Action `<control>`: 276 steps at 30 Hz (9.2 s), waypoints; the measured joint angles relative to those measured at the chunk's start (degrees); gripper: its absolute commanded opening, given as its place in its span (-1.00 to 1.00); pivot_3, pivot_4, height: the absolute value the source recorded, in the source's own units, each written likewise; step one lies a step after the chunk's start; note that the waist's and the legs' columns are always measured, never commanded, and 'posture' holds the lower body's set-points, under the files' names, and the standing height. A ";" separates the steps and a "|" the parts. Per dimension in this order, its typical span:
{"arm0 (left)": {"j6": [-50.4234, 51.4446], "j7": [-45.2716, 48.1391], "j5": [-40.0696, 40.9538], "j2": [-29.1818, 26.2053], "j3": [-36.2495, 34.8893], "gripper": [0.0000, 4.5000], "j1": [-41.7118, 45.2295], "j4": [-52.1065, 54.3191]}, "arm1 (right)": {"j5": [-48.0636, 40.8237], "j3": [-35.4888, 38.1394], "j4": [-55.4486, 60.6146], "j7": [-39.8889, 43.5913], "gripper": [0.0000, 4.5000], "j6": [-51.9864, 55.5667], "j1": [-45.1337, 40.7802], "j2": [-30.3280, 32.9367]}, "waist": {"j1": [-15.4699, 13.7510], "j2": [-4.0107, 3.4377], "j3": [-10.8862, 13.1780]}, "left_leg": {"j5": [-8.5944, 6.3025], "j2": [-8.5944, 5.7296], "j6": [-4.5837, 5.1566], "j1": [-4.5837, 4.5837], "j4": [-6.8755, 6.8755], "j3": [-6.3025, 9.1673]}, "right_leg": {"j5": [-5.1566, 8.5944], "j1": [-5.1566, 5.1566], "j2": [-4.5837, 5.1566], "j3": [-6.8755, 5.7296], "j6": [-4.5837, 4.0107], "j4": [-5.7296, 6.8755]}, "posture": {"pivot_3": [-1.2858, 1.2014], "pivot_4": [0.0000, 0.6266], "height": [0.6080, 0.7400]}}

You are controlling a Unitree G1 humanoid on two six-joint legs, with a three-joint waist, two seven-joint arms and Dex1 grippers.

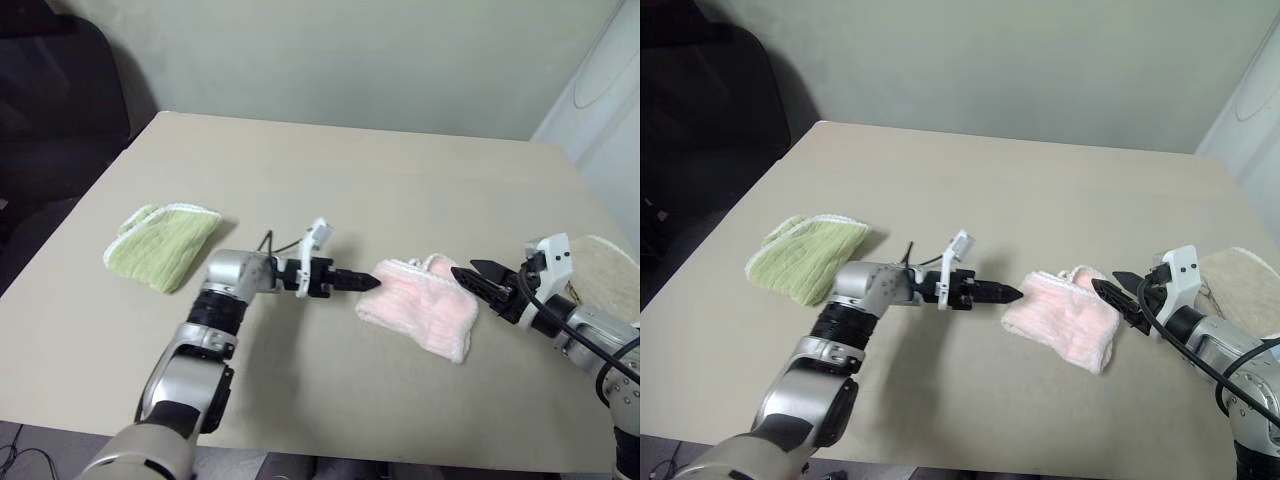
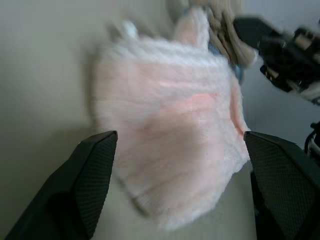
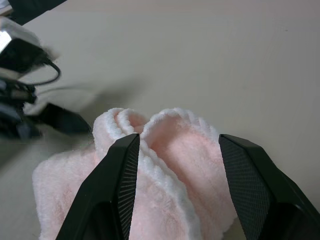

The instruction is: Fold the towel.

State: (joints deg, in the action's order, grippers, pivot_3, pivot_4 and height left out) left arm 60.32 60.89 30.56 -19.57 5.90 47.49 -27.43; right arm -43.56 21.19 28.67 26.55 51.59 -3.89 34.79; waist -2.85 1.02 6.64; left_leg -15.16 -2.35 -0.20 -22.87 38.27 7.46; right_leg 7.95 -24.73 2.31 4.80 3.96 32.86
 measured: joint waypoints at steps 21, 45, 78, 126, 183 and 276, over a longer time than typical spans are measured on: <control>-5.61 2.89 -9.62 5.81 9.17 0.99 5.01 -6.70 | 0.62 -1.86 -1.01 -0.88 0.18 -2.18 0.90 -0.97 | -0.70 -0.01 -0.01 | -0.07 -0.09 0.10 -0.07 0.06 0.01 | -0.11 0.13 0.15 -0.01 -0.15 -0.02 | 0.03 -0.52 1.00; -15.14 1.44 -18.52 10.74 17.57 0.58 2.86 -0.85 | 0.59 -1.91 -0.32 -2.02 0.18 -2.97 0.59 -1.57 | -0.73 -0.02 -0.02 | -0.23 -0.13 -0.10 -0.04 0.19 -0.03 | 0.01 0.38 0.23 0.02 0.27 -0.03 | 0.03 -0.52 1.00; -3.57 -11.08 -11.42 2.57 -1.52 -1.00 -1.32 7.21 | 0.74 0.14 -3.41 -2.50 0.18 -4.29 -3.30 -1.83 | -0.25 -0.08 0.00 | -0.05 0.01 0.11 -0.06 0.14 -0.14 | -0.17 0.19 0.15 0.00 -0.05 -0.02 | 0.03 -0.52 1.00; -4.17 -20.24 -8.40 -8.58 -9.01 0.98 -3.71 4.69 | 3.18 -4.72 -8.22 -1.23 0.18 -6.32 -7.90 -2.57 | 0.01 -0.07 0.00 | -0.11 0.05 -0.15 -0.12 -0.01 -0.09 | -0.37 -0.02 0.09 -0.04 -0.55 0.01 | 0.03 -0.52 1.00; -5.98 -26.49 -5.23 -5.32 -19.36 -1.00 -0.37 -3.61 | 4.62 -6.72 -7.78 -1.29 0.18 -6.48 -6.88 -4.94 | -0.08 -0.08 -0.01 | 0.05 0.05 -0.07 -0.10 -0.01 -0.09 | -0.38 -0.02 0.05 -0.05 -0.57 0.02 | 0.03 -0.52 1.00; -23.97 -11.57 10.97 -22.48 -53.22 -0.03 -70.15 46.76 | 8.89 -10.98 -20.05 17.19 -1.00 -11.82 -12.92 3.36 | 1.40 -0.03 -0.33 | -1.03 0.58 -1.57 -0.02 -0.29 1.13 | 0.55 -0.35 -1.17 0.02 -2.26 0.45 | 0.03 -0.52 1.00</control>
State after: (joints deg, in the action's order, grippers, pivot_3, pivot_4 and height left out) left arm 36.34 49.32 41.53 -42.06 -47.32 -22.66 19.33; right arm -34.66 10.21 8.62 43.73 39.76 -16.82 38.15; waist -1.45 1.00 6.31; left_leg -16.20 -1.77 -1.77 -22.89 37.98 8.59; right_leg 8.50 -25.08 1.14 4.82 1.70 33.31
